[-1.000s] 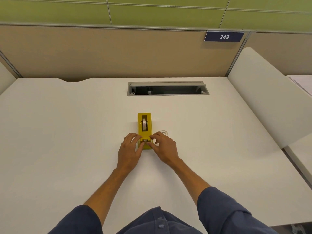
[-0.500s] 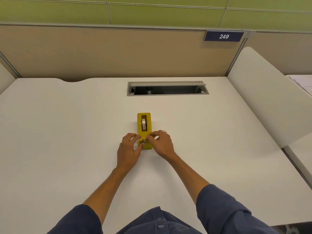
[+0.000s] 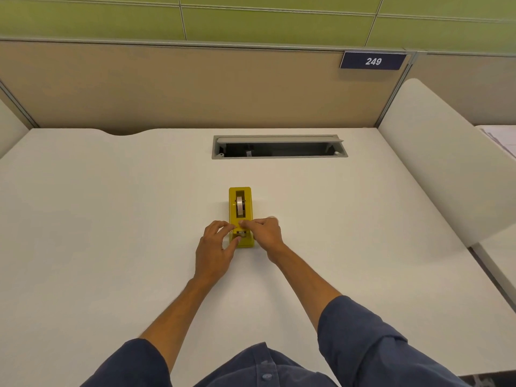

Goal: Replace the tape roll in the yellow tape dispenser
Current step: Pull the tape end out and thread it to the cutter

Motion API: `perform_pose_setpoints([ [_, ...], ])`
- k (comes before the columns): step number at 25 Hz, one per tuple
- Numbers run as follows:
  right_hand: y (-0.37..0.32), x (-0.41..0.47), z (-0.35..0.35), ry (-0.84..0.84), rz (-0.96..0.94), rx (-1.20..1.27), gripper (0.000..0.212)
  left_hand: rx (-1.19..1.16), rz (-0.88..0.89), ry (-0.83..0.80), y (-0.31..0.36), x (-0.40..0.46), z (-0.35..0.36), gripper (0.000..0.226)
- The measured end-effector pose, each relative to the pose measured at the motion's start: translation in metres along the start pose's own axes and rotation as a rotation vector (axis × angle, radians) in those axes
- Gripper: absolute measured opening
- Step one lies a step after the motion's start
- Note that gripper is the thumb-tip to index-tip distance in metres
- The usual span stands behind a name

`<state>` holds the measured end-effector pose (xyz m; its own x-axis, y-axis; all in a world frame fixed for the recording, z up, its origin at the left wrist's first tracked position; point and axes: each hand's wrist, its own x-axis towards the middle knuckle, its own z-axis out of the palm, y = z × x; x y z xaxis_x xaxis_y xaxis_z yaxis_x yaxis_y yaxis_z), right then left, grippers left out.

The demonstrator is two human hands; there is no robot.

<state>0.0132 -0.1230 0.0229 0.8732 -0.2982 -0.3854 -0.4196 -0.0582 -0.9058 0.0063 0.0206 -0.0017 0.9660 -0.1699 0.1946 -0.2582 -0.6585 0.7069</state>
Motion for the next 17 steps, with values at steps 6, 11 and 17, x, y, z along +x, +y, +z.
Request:
perform_pose_setpoints([
  [6, -0.006, 0.005, -0.001, -0.015, 0.029, 0.03, 0.015, -0.008, 0.01, 0.002, 0.0, 0.0, -0.001, 0.033],
  [11, -0.006, 0.003, -0.003, -0.004, 0.011, -0.013, 0.024, -0.007, 0.012, 0.005, 0.002, -0.001, -0.002, 0.032],
  [17, 0.012, -0.011, -0.011, -0.021, -0.265, -0.292, 0.026, 0.013, 0.018, -0.005, 0.004, -0.003, -0.003, 0.033],
])
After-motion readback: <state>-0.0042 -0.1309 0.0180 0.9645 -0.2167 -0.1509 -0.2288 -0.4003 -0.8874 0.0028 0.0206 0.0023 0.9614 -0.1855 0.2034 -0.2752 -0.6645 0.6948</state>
